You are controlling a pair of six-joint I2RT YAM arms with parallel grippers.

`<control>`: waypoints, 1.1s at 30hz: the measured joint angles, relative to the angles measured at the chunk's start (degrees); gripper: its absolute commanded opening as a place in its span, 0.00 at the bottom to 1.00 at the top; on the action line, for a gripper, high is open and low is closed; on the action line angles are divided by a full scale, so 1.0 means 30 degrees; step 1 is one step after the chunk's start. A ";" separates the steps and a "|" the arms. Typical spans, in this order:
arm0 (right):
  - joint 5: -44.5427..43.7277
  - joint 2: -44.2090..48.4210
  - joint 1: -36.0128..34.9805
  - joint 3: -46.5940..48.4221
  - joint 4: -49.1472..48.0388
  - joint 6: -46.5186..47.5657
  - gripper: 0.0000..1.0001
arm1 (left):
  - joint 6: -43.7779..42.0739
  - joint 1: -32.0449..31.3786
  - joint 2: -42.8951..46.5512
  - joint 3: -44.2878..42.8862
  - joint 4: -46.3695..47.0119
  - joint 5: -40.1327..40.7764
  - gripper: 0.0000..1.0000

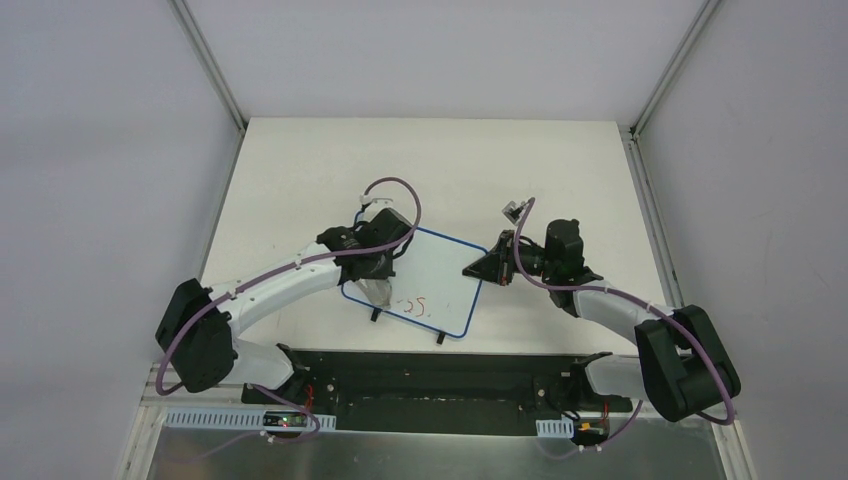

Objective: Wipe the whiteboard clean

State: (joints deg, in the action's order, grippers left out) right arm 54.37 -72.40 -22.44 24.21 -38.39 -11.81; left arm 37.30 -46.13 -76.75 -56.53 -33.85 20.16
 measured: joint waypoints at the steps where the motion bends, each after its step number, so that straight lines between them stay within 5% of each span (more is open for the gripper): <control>1: -0.0058 0.0000 0.0022 0.0000 0.0102 -0.0117 0.00 | -0.0036 -0.0124 -0.0189 -0.0022 0.0117 -0.0087 0.00; 8: -0.0117 0.0000 0.0044 0.0000 0.0175 -0.0262 0.00 | -0.0182 -0.3417 -0.2965 -0.2375 -0.1166 0.0175 0.00; 16: 0.0073 0.0007 0.0160 -0.0007 0.0102 0.0066 0.00 | 0.0510 -0.7264 -0.7468 -0.6652 0.0182 -0.3679 0.00; 24: 0.0233 0.0007 0.0168 0.0000 0.0044 0.0197 0.00 | 0.0721 -0.6302 -0.6360 -0.5136 0.1559 -0.4750 0.00; 33: -0.0022 0.0007 -0.0015 0.0000 -0.0007 0.0175 0.00 | 0.0794 -0.1231 -0.0211 0.0532 0.2696 -0.4612 0.00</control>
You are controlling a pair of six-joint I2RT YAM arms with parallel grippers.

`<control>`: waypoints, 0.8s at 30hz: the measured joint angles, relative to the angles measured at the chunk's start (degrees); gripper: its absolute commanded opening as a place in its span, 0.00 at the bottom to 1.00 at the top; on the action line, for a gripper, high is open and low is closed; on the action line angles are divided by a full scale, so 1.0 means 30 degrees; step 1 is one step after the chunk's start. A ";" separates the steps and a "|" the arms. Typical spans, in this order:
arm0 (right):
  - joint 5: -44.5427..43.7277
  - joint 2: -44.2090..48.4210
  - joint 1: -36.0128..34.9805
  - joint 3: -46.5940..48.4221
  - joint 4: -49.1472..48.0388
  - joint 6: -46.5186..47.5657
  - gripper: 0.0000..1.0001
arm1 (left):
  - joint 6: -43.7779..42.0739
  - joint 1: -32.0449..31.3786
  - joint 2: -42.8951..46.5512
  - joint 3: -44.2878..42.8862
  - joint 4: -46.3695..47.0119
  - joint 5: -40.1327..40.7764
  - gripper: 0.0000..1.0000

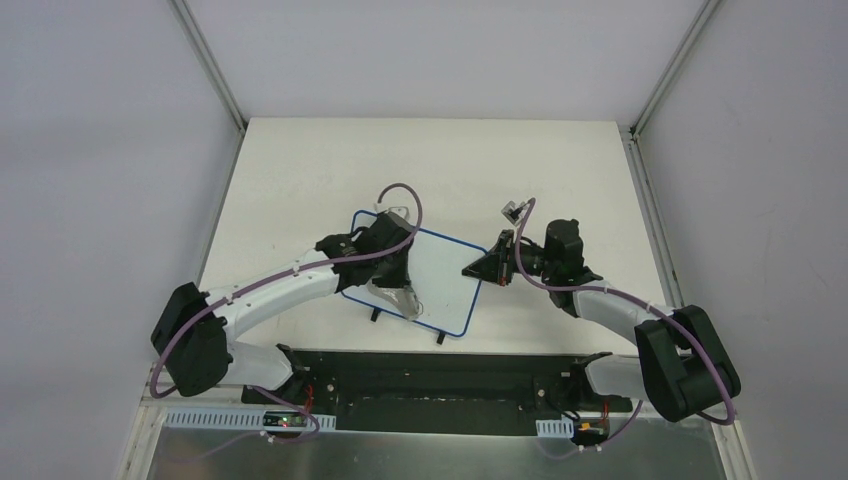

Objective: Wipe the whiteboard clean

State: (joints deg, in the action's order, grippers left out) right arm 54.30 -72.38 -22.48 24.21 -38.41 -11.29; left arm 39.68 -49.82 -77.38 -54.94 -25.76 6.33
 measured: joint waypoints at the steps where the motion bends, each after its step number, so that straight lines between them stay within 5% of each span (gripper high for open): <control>1: -0.0007 0.0000 -0.0007 0.0000 0.0007 -0.0007 0.00 | -0.0029 0.0423 0.0372 0.0240 -0.0087 0.0168 0.00; 9: -0.0182 -0.0007 -0.0007 0.0000 0.0175 -0.0211 0.00 | 0.0015 0.1071 0.0255 0.0226 -0.0204 -0.0007 0.00; 19: 0.0015 -0.0022 0.0095 0.0000 0.0109 -0.0080 0.00 | 0.0634 -0.4269 -0.4845 -0.3140 -0.1035 -0.0022 0.00; 24: 0.0015 -0.0044 0.0131 0.0000 0.0109 -0.0066 0.00 | 0.0998 -0.4473 -0.4881 -0.2776 -0.0517 -0.0342 0.00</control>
State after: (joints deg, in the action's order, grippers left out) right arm 54.35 -72.51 -22.09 24.21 -38.09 -11.49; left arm 42.68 -63.24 -92.03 -63.26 -27.31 5.30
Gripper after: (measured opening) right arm 0.050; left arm 0.028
